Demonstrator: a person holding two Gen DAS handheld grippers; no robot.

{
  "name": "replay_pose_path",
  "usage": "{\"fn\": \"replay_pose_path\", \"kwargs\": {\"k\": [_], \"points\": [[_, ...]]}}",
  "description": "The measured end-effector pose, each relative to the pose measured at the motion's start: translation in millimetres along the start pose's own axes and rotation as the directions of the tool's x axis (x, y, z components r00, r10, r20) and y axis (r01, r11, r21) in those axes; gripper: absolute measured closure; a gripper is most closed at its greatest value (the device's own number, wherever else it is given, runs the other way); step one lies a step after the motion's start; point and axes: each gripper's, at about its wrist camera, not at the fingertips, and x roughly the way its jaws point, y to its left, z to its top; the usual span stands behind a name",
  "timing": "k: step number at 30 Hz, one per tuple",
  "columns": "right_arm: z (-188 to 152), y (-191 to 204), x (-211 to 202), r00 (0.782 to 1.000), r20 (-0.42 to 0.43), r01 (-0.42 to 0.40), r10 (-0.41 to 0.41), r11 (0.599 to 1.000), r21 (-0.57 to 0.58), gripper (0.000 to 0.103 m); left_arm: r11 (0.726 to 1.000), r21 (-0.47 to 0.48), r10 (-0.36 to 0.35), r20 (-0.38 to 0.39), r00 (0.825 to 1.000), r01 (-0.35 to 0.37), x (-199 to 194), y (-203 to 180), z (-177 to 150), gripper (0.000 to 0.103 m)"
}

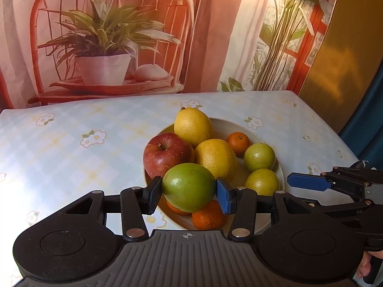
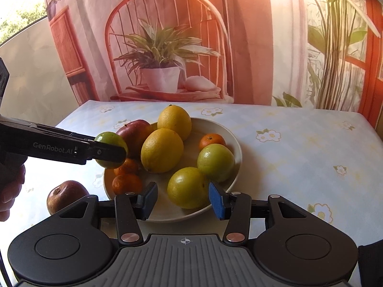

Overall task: Organize fruits
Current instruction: 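Lift the held green apple up and away from the plate with the left tool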

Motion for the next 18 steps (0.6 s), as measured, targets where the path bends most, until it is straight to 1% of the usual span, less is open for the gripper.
{"fn": "replay_pose_path", "kwargs": {"k": [3, 5, 8, 11, 15, 18], "points": [[-1, 5, 0, 1.000, -0.002, -0.002, 0.002, 1.000, -0.007, 0.059, 1.000, -0.012, -0.003, 0.028, 1.000, 0.004, -7, 4, 3, 0.055], [-2, 7, -1, 1.000, -0.003, -0.007, 0.007, 1.000, -0.004, 0.059, 1.000, -0.010, -0.014, 0.036, 0.999, 0.015, -10, 4, 5, 0.055], [-3, 11, -3, 1.000, -0.004, -0.013, 0.013, 1.000, -0.007, 0.059, 1.000, 0.005, -0.011, 0.051, 0.999, 0.011, -15, 1, 8, 0.056], [-5, 15, -4, 1.000, -0.007, -0.021, 0.021, 1.000, -0.009, 0.059, 1.000, -0.008, -0.014, 0.064, 0.998, 0.015, -22, 4, 7, 0.056], [-8, 20, -5, 1.000, -0.012, -0.029, 0.029, 0.999, -0.013, 0.059, 1.000, -0.026, 0.015, 0.066, 0.998, -0.013, -28, 17, 4, 0.056], [-8, 22, -5, 0.999, -0.011, -0.035, 0.035, 0.999, -0.012, 0.059, 0.997, -0.056, 0.057, 0.060, 0.997, -0.054, -33, 40, 3, 0.057]]}}
